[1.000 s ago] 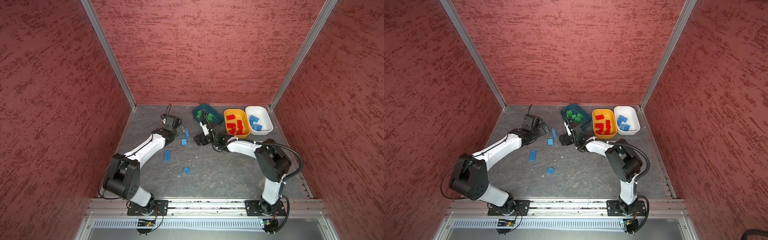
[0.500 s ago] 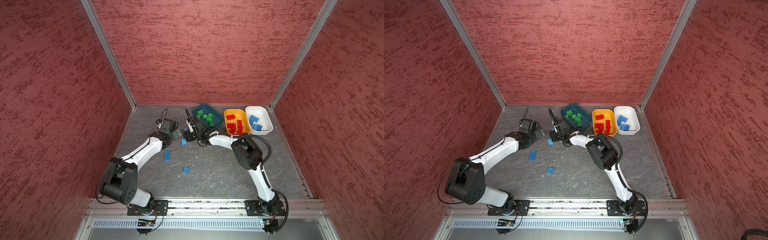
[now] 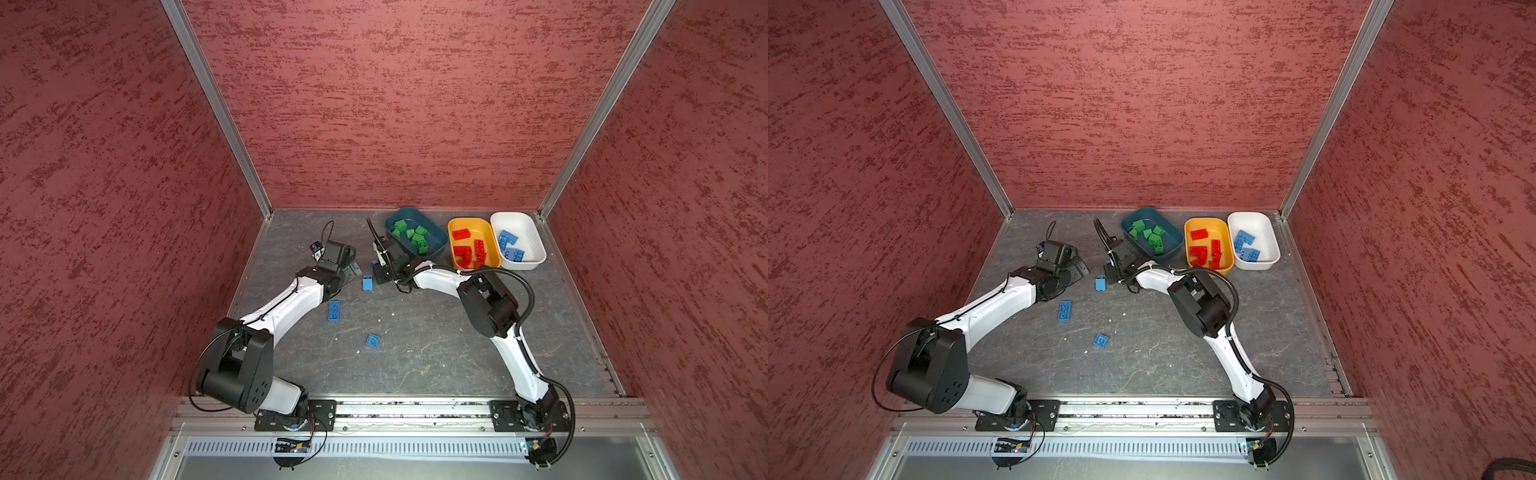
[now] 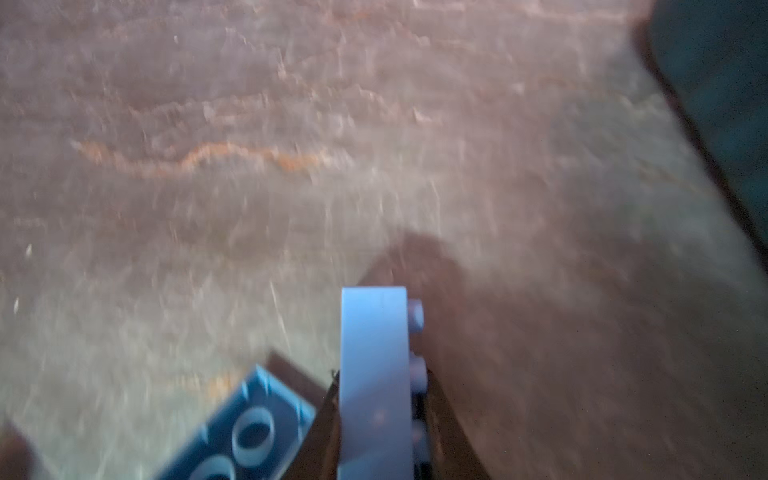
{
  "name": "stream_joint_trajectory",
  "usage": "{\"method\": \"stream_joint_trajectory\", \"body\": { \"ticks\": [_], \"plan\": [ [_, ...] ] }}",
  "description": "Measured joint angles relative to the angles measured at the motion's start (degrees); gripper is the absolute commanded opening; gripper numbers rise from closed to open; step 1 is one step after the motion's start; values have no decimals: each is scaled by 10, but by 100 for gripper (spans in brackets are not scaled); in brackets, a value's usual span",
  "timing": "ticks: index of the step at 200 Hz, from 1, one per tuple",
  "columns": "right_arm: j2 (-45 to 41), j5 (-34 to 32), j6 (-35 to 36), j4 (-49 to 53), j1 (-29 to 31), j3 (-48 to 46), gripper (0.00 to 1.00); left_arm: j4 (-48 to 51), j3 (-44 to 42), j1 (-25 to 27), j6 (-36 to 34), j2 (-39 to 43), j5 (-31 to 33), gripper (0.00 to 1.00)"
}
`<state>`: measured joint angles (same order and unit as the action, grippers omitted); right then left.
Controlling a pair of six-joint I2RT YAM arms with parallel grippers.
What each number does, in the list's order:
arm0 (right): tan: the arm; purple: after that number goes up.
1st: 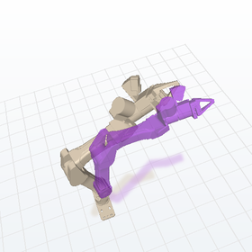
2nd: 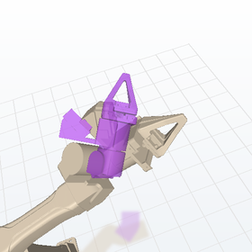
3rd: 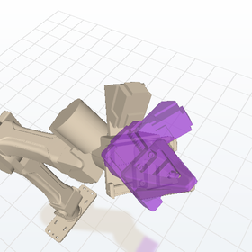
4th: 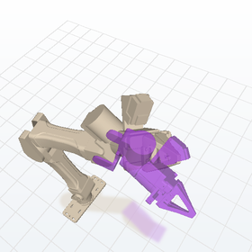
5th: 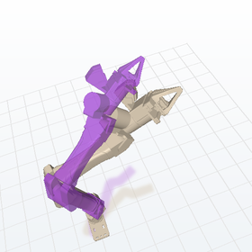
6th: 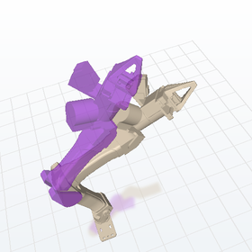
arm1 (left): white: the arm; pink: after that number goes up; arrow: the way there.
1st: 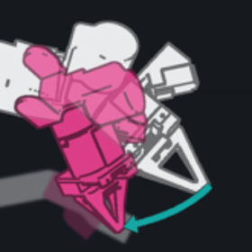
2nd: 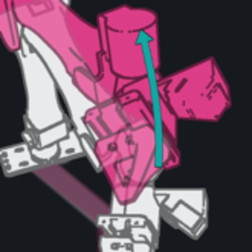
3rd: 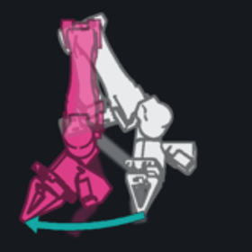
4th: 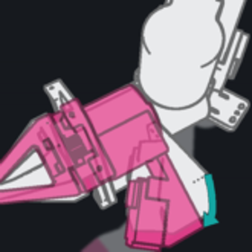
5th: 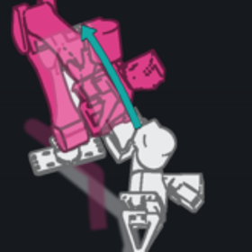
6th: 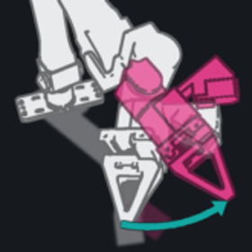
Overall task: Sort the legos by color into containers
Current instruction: 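Carry the blue brick into the white tub with right while left moves over another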
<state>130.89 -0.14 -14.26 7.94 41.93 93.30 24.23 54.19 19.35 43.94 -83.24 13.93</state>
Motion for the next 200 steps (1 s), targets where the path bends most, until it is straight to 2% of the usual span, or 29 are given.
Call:
{"method": "stream_joint_trajectory", "body": {
  "ticks": [65, 100, 150, 200],
  "plan": [
    [-217, 10, 2, -112, -12, -264, 11, -18, 15, 46, -30, -17, -2, 100],
    [-334, 5, -16, -178, -52, -382, 11, -42, 49, 86, -64, -47, -10, 100],
    [-455, 6, -55, -231, -178, -487, 10, -60, 95, 129, -100, -94, -24, 99],
    [-496, 39, -66, -208, -347, -498, 11, -54, 96, 126, -106, -96, -21, 99]
  ]
}}
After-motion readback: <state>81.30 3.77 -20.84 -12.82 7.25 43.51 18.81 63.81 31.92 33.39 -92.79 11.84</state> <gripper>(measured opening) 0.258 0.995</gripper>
